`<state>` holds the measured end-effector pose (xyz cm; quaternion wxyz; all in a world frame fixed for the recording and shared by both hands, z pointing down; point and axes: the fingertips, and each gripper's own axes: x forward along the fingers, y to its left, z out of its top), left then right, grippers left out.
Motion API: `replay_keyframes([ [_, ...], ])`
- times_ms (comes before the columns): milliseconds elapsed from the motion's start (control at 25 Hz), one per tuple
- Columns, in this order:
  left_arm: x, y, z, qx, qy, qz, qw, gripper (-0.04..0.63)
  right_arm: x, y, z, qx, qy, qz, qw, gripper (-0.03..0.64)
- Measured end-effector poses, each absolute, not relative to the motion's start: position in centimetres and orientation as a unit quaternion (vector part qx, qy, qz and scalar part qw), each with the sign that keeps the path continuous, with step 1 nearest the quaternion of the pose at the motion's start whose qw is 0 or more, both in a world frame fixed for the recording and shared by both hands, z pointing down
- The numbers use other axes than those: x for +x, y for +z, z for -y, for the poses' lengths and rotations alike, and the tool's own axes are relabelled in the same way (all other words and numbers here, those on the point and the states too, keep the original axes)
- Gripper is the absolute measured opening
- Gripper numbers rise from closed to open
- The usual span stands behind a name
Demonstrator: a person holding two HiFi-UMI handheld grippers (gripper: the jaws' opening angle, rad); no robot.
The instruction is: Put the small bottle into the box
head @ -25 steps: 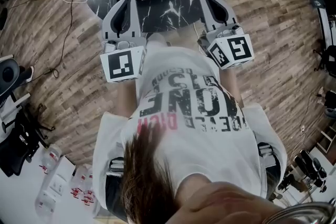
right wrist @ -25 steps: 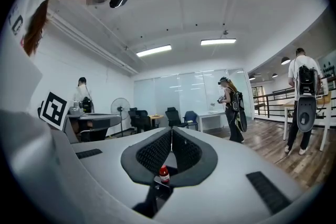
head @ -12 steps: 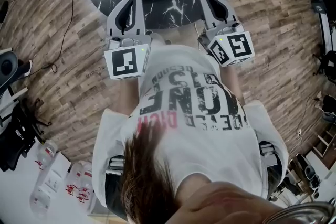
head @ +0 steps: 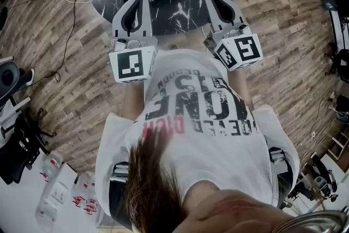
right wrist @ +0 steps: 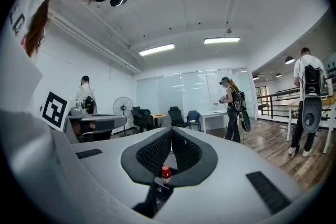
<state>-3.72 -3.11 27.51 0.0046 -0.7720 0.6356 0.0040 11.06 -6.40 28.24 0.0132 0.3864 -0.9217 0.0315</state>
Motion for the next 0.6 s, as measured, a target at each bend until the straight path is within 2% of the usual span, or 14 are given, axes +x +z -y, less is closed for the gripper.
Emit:
replay_keyframes([
  [600,-4.5,27.2,3.4,-0.768,0.002,-0.64,0.01,0.003,10.15,27.82,7.2,0.386,0.033,0.922,-0.003,0.002],
])
